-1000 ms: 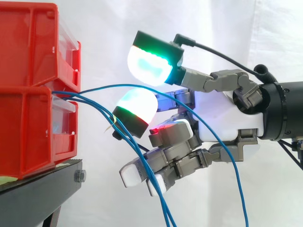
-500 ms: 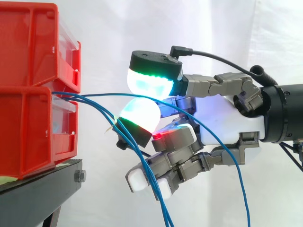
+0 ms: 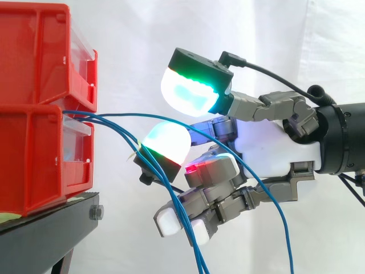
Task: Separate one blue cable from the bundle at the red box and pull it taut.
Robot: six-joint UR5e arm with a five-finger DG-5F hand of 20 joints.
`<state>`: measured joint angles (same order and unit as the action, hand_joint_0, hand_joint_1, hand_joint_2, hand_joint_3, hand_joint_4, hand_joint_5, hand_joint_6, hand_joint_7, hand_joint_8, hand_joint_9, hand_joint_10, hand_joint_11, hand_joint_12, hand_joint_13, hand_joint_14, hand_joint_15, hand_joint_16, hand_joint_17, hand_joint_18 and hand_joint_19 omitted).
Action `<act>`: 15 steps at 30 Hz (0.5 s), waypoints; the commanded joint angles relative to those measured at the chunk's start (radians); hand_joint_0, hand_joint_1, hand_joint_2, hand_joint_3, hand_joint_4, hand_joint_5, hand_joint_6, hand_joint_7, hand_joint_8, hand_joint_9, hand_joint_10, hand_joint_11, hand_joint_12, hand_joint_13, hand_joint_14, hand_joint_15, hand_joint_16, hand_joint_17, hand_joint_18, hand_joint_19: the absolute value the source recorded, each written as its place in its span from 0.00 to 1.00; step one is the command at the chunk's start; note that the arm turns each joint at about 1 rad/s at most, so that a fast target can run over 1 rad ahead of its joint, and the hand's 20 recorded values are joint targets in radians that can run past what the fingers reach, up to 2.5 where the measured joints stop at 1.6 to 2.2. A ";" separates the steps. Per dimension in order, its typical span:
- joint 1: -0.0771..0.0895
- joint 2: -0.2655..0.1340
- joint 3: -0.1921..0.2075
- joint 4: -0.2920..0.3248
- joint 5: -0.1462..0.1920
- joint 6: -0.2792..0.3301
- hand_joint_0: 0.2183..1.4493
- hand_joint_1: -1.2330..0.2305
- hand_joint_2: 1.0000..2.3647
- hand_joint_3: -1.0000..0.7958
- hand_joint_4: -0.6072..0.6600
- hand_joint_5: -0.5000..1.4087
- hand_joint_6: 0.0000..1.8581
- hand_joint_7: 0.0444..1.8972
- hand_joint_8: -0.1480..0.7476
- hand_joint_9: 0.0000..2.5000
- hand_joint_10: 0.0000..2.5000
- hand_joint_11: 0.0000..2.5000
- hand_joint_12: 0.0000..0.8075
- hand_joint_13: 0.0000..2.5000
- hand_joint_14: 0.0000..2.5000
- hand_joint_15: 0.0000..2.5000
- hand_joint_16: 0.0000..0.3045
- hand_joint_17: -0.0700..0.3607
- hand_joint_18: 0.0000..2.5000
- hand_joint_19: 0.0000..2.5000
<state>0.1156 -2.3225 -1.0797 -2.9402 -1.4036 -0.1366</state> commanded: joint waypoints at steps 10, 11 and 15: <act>0.004 0.000 0.000 0.000 0.002 0.000 0.31 0.35 0.01 0.44 0.52 0.17 0.47 0.62 0.46 0.49 0.01 0.55 0.48 0.32 0.01 0.25 0.18 0.45 0.27 0.31; 0.004 0.000 0.000 0.000 0.002 0.000 0.31 0.34 0.01 0.45 0.52 0.17 0.47 0.62 0.48 0.49 0.01 0.55 0.49 0.32 0.01 0.24 0.19 0.46 0.28 0.31; 0.004 0.000 0.000 0.000 0.002 0.002 0.31 0.33 0.02 0.50 0.49 0.18 0.48 0.64 0.47 0.50 0.01 0.56 0.49 0.33 0.01 0.25 0.18 0.45 0.28 0.31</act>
<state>0.1193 -2.3224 -1.0800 -2.9406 -1.4027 -0.1358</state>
